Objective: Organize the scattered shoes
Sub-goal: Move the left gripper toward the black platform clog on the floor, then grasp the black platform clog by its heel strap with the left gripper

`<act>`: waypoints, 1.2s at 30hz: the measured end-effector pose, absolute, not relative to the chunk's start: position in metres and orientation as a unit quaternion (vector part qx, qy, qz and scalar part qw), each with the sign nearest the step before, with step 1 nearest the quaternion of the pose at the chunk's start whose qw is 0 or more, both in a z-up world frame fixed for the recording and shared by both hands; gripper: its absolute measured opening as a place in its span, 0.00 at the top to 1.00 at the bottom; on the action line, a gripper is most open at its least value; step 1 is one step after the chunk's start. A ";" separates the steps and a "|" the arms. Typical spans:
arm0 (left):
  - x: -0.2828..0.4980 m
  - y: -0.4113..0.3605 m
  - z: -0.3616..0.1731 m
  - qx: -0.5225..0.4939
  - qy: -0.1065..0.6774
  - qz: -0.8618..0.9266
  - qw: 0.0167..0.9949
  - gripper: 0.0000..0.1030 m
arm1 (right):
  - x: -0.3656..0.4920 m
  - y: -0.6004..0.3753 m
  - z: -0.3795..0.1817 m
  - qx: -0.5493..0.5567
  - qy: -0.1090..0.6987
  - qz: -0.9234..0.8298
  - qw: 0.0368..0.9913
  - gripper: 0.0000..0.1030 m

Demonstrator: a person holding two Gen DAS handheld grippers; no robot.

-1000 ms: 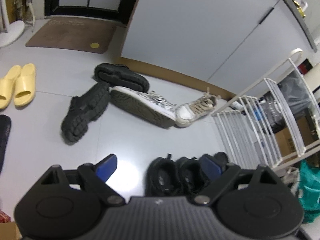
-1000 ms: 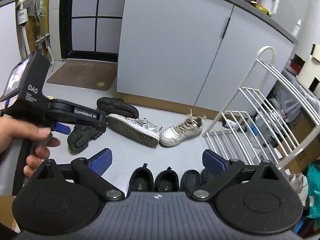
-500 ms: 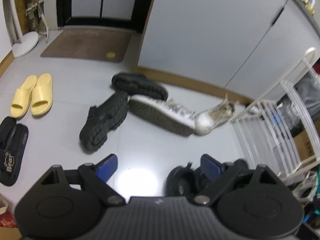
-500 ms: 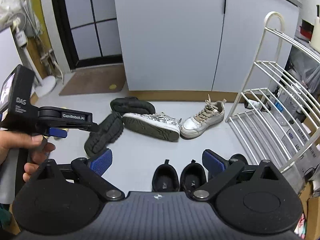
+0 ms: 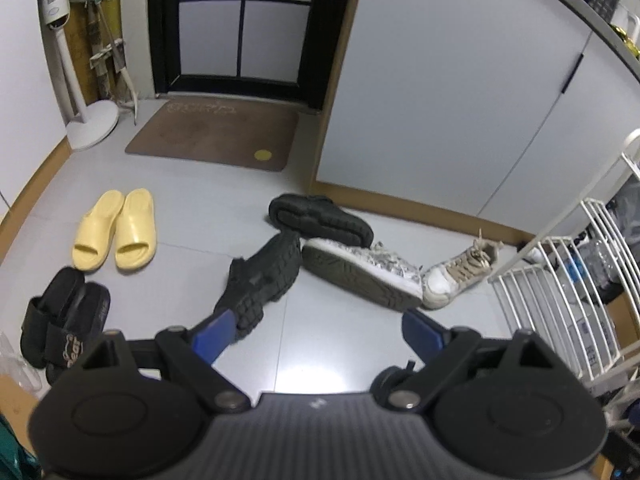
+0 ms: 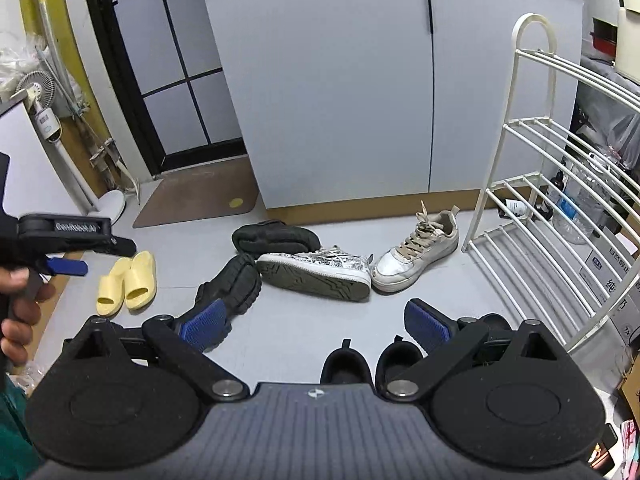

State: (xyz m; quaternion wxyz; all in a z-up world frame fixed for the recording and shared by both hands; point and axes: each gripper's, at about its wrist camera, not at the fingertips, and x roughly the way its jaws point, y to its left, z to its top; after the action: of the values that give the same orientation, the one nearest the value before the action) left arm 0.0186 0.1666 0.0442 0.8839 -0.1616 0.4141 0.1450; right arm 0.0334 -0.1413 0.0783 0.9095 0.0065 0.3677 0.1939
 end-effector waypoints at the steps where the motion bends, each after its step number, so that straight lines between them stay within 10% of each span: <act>1: 0.025 0.168 0.046 -0.157 0.415 0.142 0.885 0.10 | 0.036 -0.145 0.079 0.014 0.369 0.195 0.909 0.04; 14: 0.108 0.224 0.037 -0.111 0.444 0.130 0.880 0.10 | 0.074 -0.143 0.060 0.029 0.401 0.173 0.899 0.04; 36: 0.146 0.310 -0.140 -0.163 0.493 0.141 0.843 0.11 | 0.089 -0.087 0.018 -0.095 0.448 0.229 0.859 0.04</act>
State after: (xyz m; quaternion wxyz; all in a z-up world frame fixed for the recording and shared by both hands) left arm 0.1457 0.3096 -0.1396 0.8428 -0.1627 0.4932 0.1414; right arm 0.0891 -0.0869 0.0180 0.8590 -0.0952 0.4478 0.2294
